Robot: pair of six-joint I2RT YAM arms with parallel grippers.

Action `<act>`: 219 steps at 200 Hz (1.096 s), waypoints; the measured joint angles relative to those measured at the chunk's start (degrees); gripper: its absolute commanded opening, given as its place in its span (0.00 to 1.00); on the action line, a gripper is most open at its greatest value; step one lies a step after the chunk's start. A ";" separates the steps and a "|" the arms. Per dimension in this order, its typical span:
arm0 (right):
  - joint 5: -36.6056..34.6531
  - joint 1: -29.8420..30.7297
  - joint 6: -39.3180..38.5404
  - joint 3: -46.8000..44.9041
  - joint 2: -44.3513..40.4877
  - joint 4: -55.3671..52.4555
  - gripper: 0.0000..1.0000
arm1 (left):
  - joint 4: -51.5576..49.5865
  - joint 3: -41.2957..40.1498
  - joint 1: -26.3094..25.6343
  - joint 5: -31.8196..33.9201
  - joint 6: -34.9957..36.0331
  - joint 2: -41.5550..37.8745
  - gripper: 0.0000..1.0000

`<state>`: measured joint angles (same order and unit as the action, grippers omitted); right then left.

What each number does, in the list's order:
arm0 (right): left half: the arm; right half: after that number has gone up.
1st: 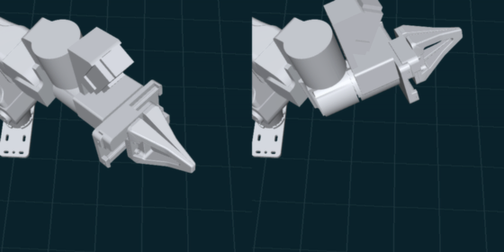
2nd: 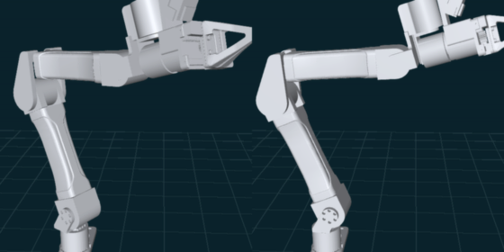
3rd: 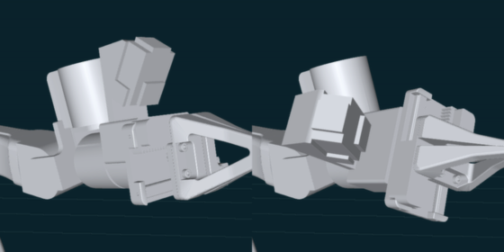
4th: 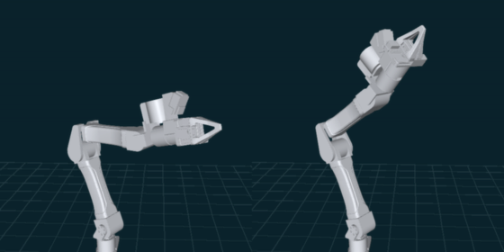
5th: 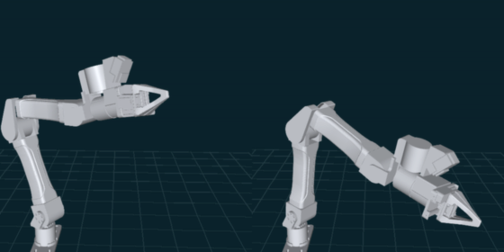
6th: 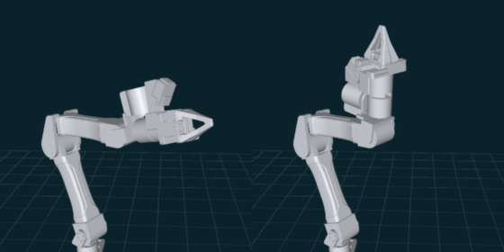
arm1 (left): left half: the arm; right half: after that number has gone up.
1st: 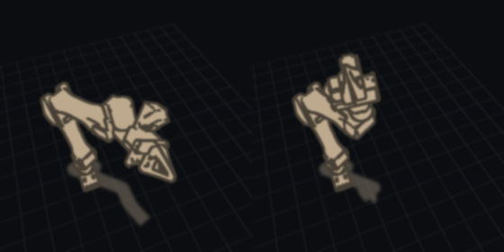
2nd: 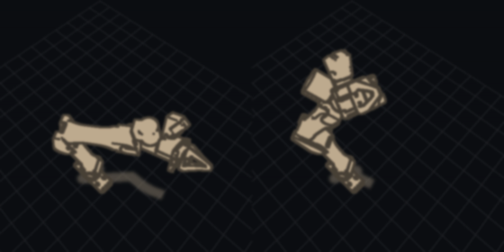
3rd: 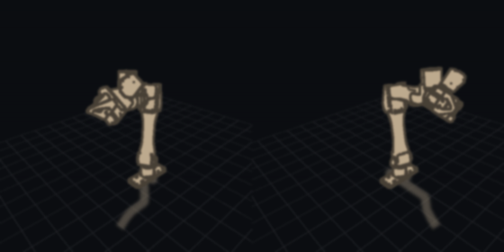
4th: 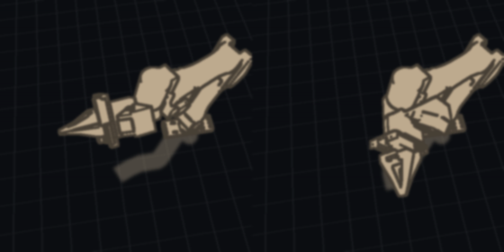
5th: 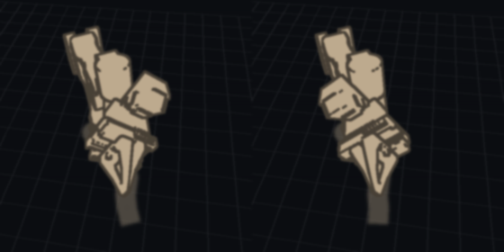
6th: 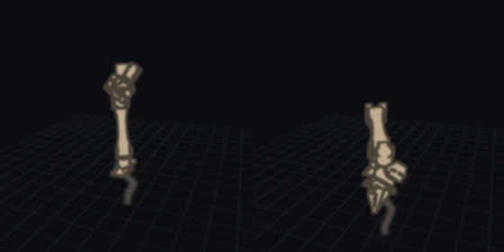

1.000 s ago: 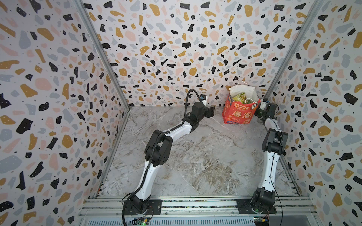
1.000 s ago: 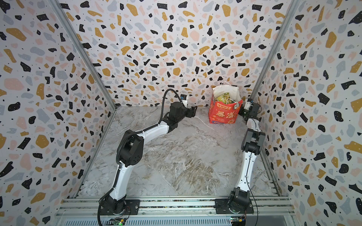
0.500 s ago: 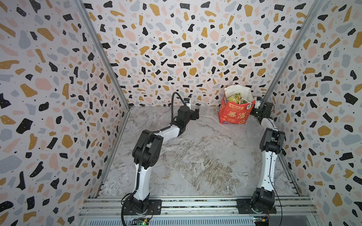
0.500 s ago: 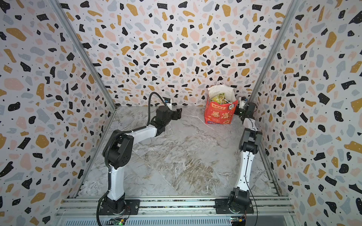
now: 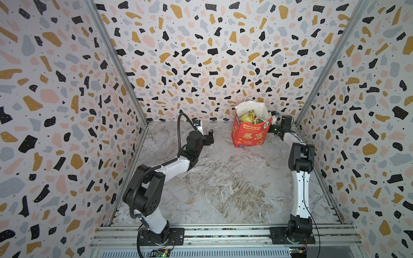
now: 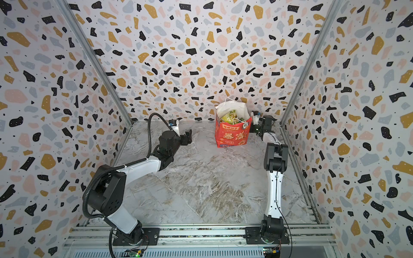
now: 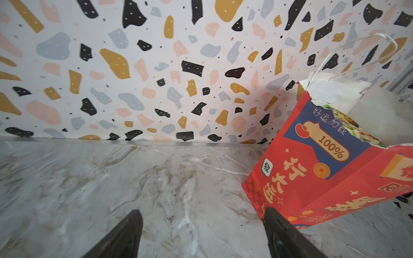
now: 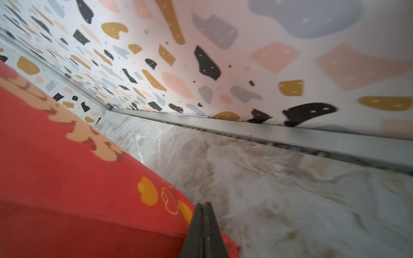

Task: Take the snacks out of the paper bag
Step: Move the paper bag to the top-center of the table.

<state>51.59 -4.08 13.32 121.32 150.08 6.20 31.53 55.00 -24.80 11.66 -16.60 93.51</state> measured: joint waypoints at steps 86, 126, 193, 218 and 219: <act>-6.73 9.86 0.33 -32.09 -20.06 11.43 0.00 | 1.60 -13.90 3.43 5.18 -0.59 -15.61 0.85; -10.45 13.68 3.72 -44.00 -26.43 17.88 0.00 | 0.72 -15.47 3.58 5.97 0.46 -21.18 0.85; -14.38 17.14 9.31 -58.16 -35.39 26.51 0.00 | -1.09 -16.50 3.63 6.64 1.95 -22.58 0.85; -15.19 19.02 10.62 -61.11 -38.12 28.44 0.00 | -1.46 -16.48 3.72 6.34 2.62 -22.58 0.85; -15.23 19.06 10.67 -61.24 -38.21 28.48 0.00 | -1.49 -16.48 3.72 6.34 2.64 -22.58 0.86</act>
<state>36.36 14.98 23.99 60.07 111.87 34.68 30.04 38.52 -21.08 18.00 -13.96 70.94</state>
